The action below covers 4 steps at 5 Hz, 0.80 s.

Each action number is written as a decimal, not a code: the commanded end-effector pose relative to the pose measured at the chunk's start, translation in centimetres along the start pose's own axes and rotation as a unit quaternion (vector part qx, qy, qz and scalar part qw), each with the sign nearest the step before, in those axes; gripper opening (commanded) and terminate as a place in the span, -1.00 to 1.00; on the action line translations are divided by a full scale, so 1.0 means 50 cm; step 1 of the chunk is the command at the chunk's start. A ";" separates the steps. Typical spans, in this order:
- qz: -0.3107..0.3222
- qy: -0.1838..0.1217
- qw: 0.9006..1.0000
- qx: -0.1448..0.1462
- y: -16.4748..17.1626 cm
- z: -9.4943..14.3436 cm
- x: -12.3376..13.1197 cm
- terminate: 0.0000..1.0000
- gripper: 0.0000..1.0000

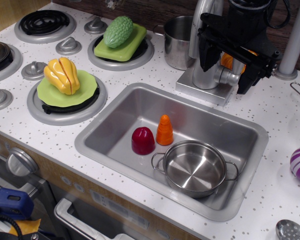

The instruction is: Turn faucet front to left

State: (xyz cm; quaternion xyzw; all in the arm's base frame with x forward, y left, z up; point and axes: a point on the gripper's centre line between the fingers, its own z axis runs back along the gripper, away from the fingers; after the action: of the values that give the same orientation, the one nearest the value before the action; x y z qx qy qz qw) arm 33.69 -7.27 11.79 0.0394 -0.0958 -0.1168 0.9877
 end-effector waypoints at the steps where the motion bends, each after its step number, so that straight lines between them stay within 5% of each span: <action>1: -0.010 -0.025 1.000 -0.011 0.039 0.020 0.018 -1.00 1.00; 4: -0.042 -0.035 0.998 -0.019 0.119 -0.010 0.004 -1.00 1.00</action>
State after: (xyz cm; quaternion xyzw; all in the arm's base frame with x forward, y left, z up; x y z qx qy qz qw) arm 35.07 -1.09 10.68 0.0117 -0.1081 -0.1686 0.9797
